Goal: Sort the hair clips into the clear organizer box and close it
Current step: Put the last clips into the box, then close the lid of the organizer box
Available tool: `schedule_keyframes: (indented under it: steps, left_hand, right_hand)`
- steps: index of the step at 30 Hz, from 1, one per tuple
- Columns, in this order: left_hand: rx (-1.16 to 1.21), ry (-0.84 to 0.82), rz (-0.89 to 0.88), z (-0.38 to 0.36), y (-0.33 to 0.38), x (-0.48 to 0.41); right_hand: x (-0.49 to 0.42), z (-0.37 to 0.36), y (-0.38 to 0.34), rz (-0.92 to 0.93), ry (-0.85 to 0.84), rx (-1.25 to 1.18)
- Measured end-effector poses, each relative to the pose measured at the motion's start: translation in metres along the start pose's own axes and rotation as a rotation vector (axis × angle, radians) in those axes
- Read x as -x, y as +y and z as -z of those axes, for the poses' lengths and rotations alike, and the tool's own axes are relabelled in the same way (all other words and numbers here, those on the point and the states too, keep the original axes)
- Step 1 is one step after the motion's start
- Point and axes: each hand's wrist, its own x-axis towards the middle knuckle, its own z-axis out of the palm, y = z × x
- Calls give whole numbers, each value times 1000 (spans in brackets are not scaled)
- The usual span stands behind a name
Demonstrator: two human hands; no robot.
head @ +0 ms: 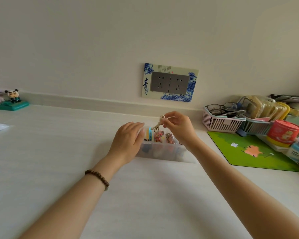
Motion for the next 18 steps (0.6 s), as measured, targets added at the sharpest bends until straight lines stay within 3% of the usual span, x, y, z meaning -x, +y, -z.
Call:
schedule_keyframes:
  steps: [4,8,18]
  left_hand:
    - [177,158,154,2,-3,2]
    - [230,99,228,1,-8,4]
    - [377,-28,345,-5,-9,4]
  right_hand:
    - [-11,-14,-5,18,-208,293]
    - [-18,-22,-2,107,-307,619]
    - [-4,-22,9,57,-377,682]
